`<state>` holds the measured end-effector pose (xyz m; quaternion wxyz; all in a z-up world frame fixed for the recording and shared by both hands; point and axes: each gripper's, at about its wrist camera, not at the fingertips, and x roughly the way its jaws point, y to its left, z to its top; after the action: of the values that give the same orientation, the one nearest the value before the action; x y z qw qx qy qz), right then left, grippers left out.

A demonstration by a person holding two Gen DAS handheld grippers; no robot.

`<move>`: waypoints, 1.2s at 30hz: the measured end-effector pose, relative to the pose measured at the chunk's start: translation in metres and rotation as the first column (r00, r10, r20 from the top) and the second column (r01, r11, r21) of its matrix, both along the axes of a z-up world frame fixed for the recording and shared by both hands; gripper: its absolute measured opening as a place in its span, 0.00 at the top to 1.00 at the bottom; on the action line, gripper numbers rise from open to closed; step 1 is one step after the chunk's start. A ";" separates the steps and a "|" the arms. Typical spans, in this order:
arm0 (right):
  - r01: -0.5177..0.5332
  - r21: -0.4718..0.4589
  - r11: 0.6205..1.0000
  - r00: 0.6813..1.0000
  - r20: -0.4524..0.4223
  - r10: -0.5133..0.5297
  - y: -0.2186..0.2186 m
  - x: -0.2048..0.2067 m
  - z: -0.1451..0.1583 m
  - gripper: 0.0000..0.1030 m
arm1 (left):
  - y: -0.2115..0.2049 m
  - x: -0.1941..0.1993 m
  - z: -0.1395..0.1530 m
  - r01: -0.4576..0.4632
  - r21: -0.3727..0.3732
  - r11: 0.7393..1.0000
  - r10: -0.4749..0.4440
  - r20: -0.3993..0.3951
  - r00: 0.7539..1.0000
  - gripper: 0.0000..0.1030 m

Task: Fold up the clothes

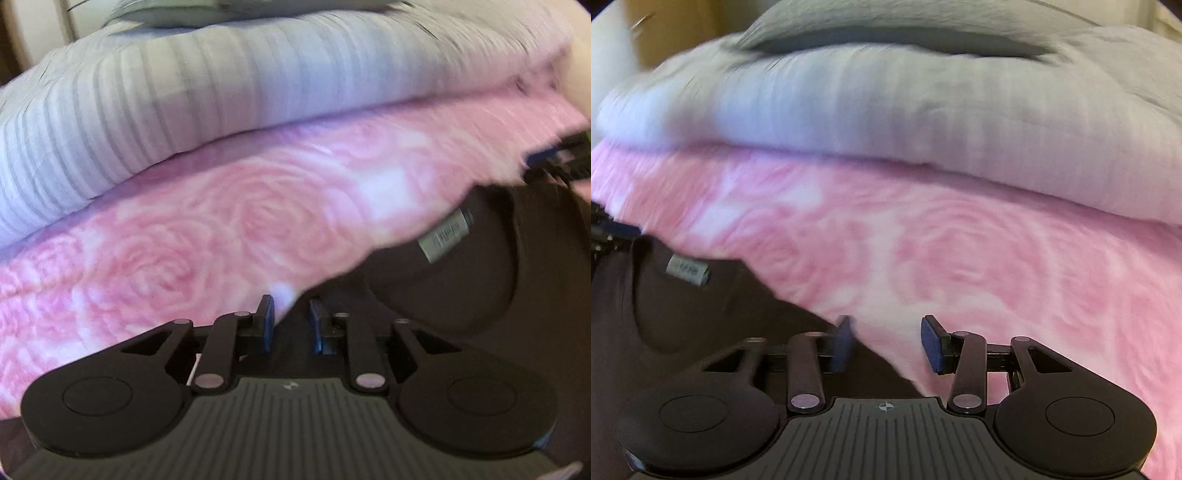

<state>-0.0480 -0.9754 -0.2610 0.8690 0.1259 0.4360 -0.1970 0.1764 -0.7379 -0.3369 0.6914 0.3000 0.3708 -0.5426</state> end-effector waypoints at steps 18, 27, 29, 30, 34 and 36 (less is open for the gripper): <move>0.442 0.019 0.897 0.882 -0.189 -0.431 0.084 -0.315 0.051 0.42 | 0.075 -0.108 0.064 -0.106 -0.045 0.993 0.101 -0.098 0.990 0.78; 0.619 0.230 0.751 0.785 -0.150 -0.601 0.052 -0.356 0.024 0.67 | 0.084 -0.214 0.067 0.027 0.008 1.000 -0.026 -0.158 0.987 0.75; 0.602 0.248 0.759 0.798 -0.142 -0.586 0.039 -0.361 0.032 0.87 | 0.084 -0.227 0.068 0.032 0.009 0.999 -0.030 -0.181 0.983 0.75; 0.583 0.229 0.780 0.812 -0.146 -0.564 0.033 -0.362 0.039 0.91 | 0.083 -0.234 0.070 0.039 0.008 0.999 -0.037 -0.186 0.982 0.75; 0.480 0.041 0.876 0.860 -0.219 -0.461 0.001 -0.367 0.067 0.92 | 0.078 -0.252 0.075 0.060 -0.001 0.998 -0.059 -0.188 0.980 0.75; 0.478 -0.042 0.877 0.844 -0.253 -0.472 -0.023 -0.374 0.076 0.92 | 0.076 -0.257 0.077 0.063 -0.004 0.998 -0.063 -0.188 0.980 0.75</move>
<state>-0.4223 -0.9983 -0.1851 0.7281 0.2134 0.5017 -0.4155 -0.0806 -0.6623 -0.2598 0.6357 0.2595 0.4251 -0.5897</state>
